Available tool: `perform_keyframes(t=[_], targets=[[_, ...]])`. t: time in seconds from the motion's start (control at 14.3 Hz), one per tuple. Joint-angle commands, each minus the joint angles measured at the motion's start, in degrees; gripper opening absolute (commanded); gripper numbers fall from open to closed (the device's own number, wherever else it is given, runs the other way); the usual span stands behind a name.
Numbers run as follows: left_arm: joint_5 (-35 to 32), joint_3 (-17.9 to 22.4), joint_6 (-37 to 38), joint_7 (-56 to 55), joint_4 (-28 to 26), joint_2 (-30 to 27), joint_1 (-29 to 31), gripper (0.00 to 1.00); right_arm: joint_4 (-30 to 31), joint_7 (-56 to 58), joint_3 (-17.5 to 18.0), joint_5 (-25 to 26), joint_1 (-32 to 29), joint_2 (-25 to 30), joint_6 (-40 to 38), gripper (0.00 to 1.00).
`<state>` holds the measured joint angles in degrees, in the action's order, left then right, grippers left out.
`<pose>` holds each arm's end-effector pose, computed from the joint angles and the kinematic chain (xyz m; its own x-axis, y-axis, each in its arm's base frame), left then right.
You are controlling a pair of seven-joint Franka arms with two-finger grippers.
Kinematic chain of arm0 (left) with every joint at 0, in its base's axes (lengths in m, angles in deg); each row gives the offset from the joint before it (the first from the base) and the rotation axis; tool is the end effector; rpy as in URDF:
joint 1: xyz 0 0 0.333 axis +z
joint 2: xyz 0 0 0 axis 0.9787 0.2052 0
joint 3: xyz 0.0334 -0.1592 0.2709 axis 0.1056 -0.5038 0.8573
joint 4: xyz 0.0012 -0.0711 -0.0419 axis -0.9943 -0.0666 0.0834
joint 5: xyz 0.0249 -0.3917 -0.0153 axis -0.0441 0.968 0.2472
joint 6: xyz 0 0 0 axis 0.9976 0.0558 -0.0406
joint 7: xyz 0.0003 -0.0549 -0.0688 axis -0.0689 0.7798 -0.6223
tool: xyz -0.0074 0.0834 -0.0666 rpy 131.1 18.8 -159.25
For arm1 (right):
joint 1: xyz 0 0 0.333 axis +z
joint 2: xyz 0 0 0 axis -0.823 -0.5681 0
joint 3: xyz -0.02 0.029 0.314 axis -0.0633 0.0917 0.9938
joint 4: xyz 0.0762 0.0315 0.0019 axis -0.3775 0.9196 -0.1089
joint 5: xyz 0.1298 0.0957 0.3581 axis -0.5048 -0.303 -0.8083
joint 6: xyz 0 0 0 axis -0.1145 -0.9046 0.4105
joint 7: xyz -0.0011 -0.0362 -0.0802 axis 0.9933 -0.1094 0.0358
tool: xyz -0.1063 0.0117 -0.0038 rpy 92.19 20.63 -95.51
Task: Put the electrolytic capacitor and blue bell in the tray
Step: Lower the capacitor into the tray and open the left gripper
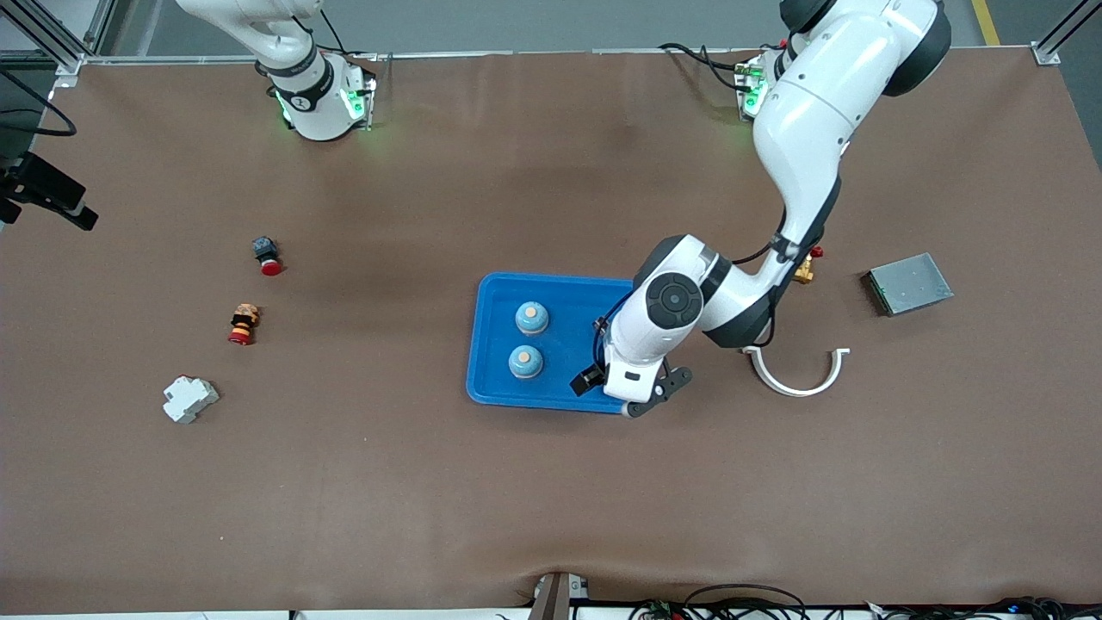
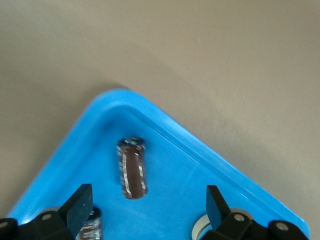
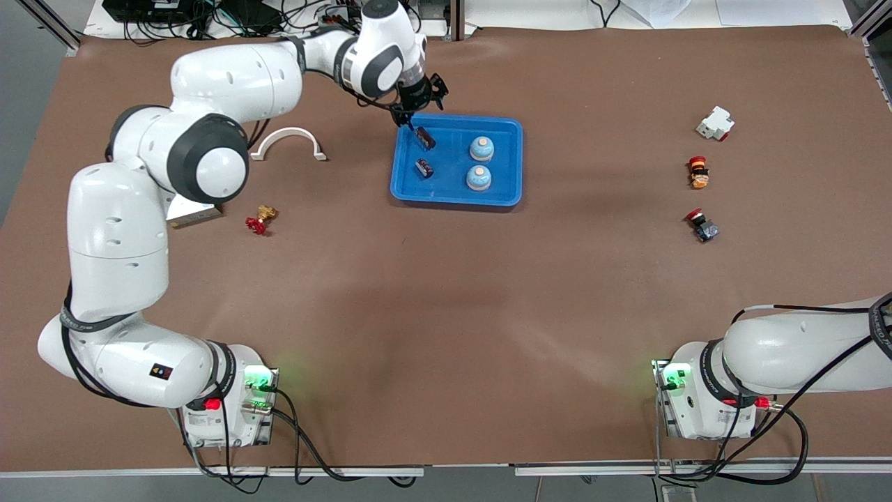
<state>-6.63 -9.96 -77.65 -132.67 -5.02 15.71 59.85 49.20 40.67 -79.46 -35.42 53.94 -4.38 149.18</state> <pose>0.6273 -0.4060 0.2586 0.8355 0.5465 -0.0569 0.5479 -0.8209 0.1609 0.5409 -0.0263 0.6738 0.9880 -0.1309 0.0819 -0.1280 -0.9910 -0.0398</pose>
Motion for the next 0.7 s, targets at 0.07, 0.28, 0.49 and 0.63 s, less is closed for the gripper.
perform_keyframes(t=[0.07,0.28,0.49,0.63], targets=[[-2.26,-0.13,8.13,7.07,-0.98,-5.89,4.31,1.00,-1.07,-1.10,0.02,-0.50,0.39,-1.57,0.56,1.00],[-1.12,-0.75,13.40,20.33,-2.03,-10.20,10.20,1.00,-1.07,-1.10,0.02,-1.46,0.30,-1.58,1.00,1.00],[1.08,-3.64,15.88,35.53,-6.84,-14.50,19.33,1.00,-1.16,-1.10,0.02,-1.38,0.30,-1.49,1.00,1.00],[1.08,-7.58,15.88,45.21,-11.24,-16.88,27.75,1.00,-1.16,-1.19,0.02,-1.29,0.21,-1.40,1.88,1.00]])
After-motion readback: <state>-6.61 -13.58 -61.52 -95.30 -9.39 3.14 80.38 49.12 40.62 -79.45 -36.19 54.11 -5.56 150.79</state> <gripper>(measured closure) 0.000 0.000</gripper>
